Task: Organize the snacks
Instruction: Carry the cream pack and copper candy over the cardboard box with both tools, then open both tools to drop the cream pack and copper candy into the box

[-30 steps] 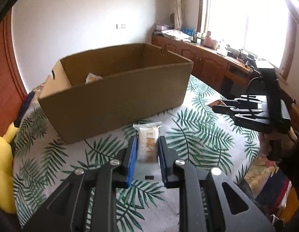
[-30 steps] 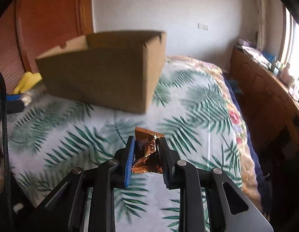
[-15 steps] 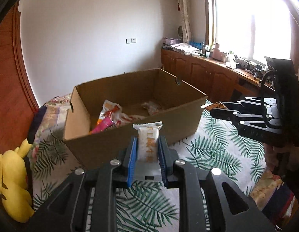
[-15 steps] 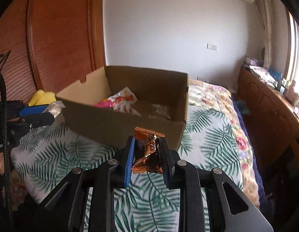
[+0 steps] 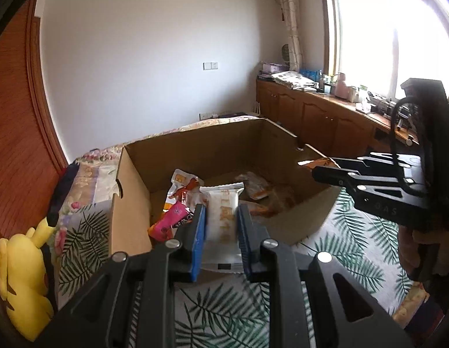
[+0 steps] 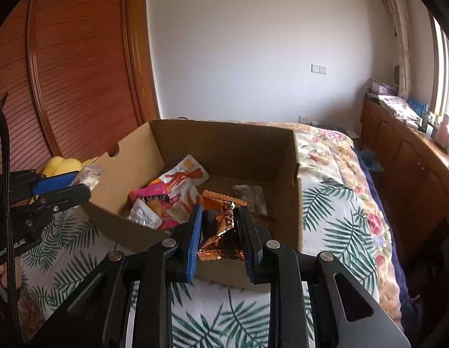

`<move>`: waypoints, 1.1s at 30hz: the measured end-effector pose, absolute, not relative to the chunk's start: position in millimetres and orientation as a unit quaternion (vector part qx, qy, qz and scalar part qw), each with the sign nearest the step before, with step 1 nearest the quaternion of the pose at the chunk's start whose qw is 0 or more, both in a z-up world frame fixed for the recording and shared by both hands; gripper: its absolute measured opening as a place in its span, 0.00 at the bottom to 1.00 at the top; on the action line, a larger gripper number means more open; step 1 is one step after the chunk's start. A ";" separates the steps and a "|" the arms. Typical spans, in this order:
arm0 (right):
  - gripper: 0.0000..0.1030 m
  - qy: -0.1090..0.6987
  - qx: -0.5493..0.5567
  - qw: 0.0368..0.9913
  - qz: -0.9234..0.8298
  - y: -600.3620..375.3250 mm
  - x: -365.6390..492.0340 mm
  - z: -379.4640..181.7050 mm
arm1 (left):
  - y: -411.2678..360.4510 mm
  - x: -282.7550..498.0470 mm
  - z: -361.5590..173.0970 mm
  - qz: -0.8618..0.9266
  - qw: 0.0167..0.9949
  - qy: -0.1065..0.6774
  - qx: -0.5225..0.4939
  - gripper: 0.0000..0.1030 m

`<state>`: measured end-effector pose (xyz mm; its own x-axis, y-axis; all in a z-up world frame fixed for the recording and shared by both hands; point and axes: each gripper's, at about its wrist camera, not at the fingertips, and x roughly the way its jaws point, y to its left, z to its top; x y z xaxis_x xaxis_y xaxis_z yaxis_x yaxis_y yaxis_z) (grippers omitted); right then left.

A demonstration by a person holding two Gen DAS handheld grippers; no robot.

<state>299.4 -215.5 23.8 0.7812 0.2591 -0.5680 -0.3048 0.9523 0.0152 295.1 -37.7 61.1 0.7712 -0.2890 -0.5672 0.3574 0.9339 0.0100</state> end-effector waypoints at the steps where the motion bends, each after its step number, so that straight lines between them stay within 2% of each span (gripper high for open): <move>1: 0.23 0.296 -0.039 0.943 0.150 -213.4 302.2 23.1 | -36.4 300.0 59.2 -0.169 0.939 0.294 0.055 0.19; 9: 0.23 0.308 -0.047 0.938 0.151 -194.5 326.1 12.1 | -21.5 340.9 40.0 -0.152 0.934 0.321 0.023 0.19; 21: 0.23 0.328 -0.047 0.931 0.152 -186.4 345.5 -4.3 | -22.3 359.4 32.4 -0.146 0.932 0.330 0.025 0.19; 24: 0.28 0.330 -0.043 0.930 0.153 -185.3 346.9 -7.4 | -23.5 362.3 31.5 -0.140 0.933 0.332 0.027 0.23; 26: 0.29 0.330 -0.042 0.930 0.154 -184.9 347.1 -8.9 | -22.4 362.9 31.2 -0.143 0.931 0.334 0.017 0.31; 33: 0.30 0.322 -0.034 0.933 0.157 -187.0 334.4 -1.9 | -23.4 354.0 38.1 -0.141 0.934 0.327 0.016 0.34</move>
